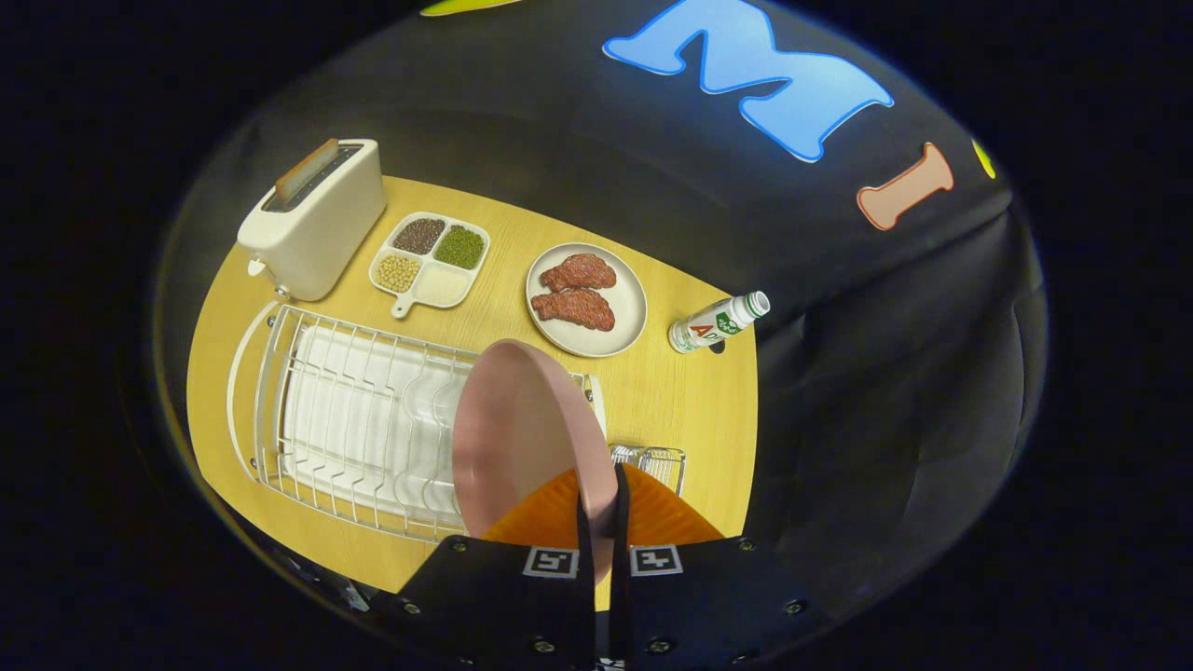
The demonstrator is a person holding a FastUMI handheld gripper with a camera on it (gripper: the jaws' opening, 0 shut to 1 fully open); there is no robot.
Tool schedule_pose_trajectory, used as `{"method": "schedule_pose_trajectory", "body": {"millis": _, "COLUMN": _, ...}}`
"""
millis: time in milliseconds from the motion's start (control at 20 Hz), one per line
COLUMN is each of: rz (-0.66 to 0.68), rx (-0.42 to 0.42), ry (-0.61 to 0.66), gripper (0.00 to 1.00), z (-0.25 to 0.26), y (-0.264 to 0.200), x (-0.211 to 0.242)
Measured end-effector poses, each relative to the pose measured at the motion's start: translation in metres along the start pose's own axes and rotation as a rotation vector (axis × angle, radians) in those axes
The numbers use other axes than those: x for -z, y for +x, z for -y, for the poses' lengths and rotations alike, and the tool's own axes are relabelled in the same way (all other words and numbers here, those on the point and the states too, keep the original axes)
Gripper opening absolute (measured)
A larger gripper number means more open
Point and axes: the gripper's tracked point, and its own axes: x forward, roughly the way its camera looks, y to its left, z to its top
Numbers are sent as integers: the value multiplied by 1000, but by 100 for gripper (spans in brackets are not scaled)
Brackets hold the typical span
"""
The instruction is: Take the plate from the dish rack, then take the spoon from the basket and place it into the plate.
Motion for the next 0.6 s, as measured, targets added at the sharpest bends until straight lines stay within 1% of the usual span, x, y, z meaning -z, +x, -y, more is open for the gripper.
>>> {"method": "schedule_pose_trajectory", "body": {"millis": 250, "rz": 22, "rx": -91, "ry": 59, "gripper": 6, "z": 13, "y": -20, "x": 30}}
{"method": "schedule_pose_trajectory", "body": {"millis": 400, "rz": 32, "rx": -114, "ry": 110, "gripper": 6, "z": 24, "y": -28, "x": 50}}
{"method": "schedule_pose_trajectory", "body": {"millis": 600, "rz": 44, "rx": -131, "ry": 140, "gripper": 6, "z": 39, "y": -41, "x": 80}}
